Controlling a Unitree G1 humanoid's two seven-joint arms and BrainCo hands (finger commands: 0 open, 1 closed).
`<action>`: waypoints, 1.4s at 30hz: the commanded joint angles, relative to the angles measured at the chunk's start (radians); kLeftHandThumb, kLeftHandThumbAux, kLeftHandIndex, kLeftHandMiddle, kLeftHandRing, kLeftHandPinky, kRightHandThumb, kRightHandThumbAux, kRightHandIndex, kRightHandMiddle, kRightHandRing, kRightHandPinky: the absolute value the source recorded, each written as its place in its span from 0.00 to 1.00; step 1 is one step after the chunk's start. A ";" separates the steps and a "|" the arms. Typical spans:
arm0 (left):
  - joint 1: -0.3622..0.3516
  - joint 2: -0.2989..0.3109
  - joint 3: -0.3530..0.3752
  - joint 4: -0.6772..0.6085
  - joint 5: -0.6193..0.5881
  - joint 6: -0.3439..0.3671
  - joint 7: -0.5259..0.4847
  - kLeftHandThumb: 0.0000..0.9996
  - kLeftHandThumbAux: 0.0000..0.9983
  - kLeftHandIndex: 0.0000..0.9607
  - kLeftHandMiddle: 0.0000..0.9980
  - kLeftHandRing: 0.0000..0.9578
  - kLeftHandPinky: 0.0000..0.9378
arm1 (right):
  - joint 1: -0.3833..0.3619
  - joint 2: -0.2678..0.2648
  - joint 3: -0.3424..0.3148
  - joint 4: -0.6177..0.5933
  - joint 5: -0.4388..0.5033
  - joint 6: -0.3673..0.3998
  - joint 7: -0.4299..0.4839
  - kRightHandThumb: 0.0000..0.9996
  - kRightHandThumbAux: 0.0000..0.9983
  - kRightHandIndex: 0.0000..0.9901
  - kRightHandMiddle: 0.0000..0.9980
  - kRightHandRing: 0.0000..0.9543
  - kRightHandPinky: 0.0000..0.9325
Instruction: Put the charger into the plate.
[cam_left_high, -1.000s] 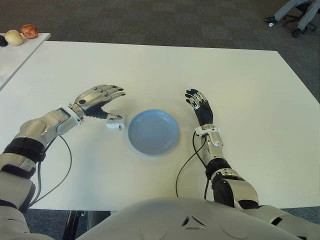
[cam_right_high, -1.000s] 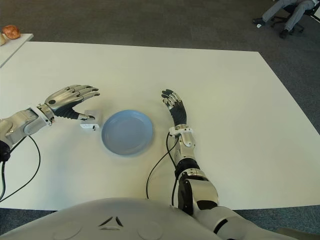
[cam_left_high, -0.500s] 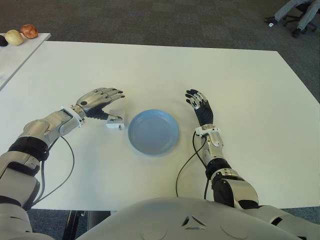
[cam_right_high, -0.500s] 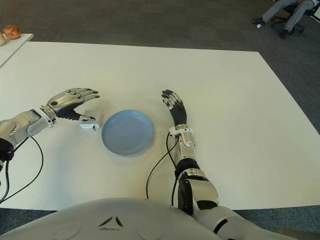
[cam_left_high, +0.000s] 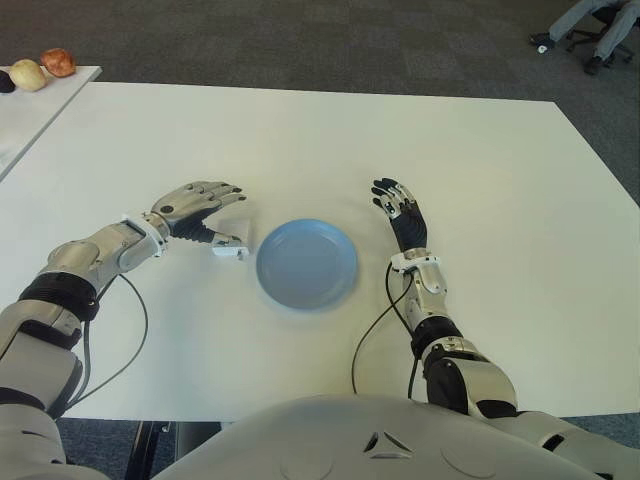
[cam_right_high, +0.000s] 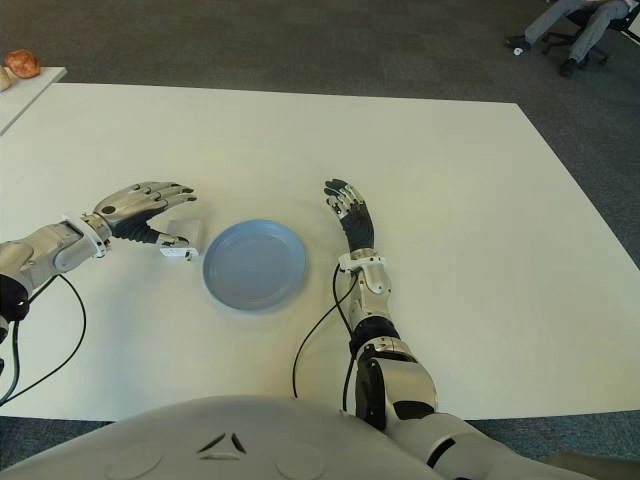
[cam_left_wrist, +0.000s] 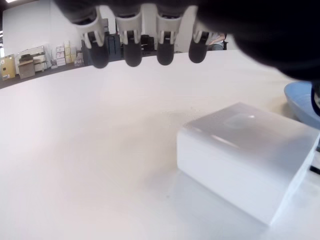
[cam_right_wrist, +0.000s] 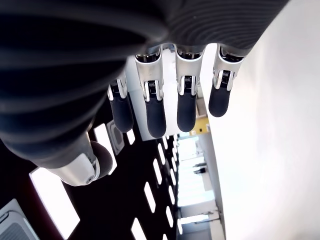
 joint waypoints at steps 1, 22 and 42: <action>-0.010 -0.017 -0.030 0.036 0.025 0.006 -0.015 0.30 0.19 0.00 0.00 0.00 0.00 | 0.083 -0.001 -0.009 0.045 0.012 0.045 -0.001 0.04 0.62 0.22 0.25 0.21 0.21; -0.038 -0.030 -0.110 0.120 0.070 0.015 0.026 0.33 0.16 0.00 0.00 0.00 0.00 | 0.085 -0.003 -0.014 0.041 0.023 0.050 0.021 0.06 0.63 0.22 0.25 0.22 0.21; -0.033 -0.029 -0.136 0.136 0.074 0.014 0.037 0.29 0.16 0.00 0.00 0.00 0.00 | 0.085 -0.004 -0.013 0.038 0.018 0.049 0.015 0.06 0.62 0.22 0.25 0.22 0.21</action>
